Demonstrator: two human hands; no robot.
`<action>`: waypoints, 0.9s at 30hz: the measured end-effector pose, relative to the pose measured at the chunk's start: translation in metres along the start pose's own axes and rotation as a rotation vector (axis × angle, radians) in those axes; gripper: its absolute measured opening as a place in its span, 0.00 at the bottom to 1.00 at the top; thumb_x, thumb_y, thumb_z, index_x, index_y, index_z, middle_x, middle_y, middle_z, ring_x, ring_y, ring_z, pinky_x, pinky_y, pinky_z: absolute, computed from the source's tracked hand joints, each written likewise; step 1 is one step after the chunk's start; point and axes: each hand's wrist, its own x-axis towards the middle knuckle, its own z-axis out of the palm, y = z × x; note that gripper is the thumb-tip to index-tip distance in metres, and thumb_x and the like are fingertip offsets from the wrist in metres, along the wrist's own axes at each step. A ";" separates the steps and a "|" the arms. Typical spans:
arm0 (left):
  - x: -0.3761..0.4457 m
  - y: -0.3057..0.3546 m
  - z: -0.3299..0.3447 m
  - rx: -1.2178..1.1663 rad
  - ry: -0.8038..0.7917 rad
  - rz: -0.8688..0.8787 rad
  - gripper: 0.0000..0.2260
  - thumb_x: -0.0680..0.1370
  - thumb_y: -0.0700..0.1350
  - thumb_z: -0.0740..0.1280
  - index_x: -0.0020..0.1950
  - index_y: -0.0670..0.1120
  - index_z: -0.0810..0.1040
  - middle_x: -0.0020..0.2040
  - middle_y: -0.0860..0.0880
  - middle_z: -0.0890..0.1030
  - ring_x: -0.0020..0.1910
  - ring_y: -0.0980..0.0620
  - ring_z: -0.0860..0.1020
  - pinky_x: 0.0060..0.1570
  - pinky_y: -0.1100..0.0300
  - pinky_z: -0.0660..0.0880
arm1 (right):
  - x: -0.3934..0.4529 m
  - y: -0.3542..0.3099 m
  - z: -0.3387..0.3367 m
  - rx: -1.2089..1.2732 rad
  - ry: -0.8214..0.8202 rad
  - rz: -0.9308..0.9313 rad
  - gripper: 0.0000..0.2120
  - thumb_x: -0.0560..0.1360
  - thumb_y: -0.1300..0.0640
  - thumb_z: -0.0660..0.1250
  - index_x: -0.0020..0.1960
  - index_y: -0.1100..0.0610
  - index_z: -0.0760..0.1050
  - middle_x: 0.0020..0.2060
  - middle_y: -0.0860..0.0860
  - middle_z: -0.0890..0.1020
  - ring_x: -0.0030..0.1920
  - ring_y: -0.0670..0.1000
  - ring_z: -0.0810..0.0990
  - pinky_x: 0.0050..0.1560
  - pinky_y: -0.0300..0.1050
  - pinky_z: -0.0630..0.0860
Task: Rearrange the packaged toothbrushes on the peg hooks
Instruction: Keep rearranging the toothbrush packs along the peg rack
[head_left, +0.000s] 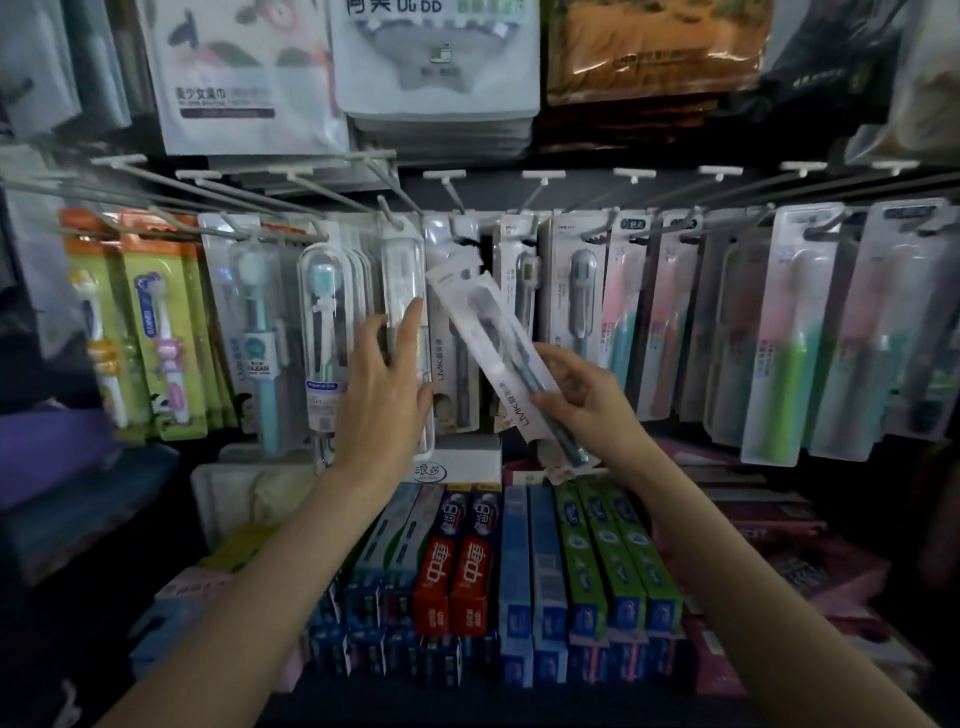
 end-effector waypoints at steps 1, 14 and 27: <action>0.000 0.000 0.001 -0.009 -0.002 -0.006 0.35 0.73 0.40 0.69 0.74 0.49 0.54 0.67 0.38 0.62 0.59 0.41 0.72 0.46 0.49 0.79 | 0.000 -0.001 -0.002 0.026 0.024 -0.007 0.22 0.76 0.68 0.62 0.68 0.55 0.68 0.42 0.46 0.76 0.45 0.41 0.80 0.48 0.37 0.79; -0.001 0.002 0.008 0.040 -0.069 -0.012 0.40 0.71 0.35 0.70 0.75 0.48 0.50 0.69 0.34 0.59 0.52 0.38 0.75 0.44 0.48 0.79 | -0.018 0.015 -0.045 -0.192 0.359 -0.085 0.18 0.70 0.57 0.64 0.59 0.48 0.72 0.40 0.44 0.76 0.36 0.49 0.78 0.33 0.46 0.75; -0.010 0.003 0.008 0.071 -0.103 -0.039 0.40 0.72 0.30 0.66 0.76 0.52 0.49 0.66 0.31 0.60 0.53 0.36 0.73 0.45 0.46 0.77 | -0.028 0.021 -0.052 -0.280 0.415 -0.053 0.13 0.73 0.61 0.67 0.55 0.52 0.72 0.40 0.45 0.76 0.38 0.52 0.77 0.32 0.36 0.73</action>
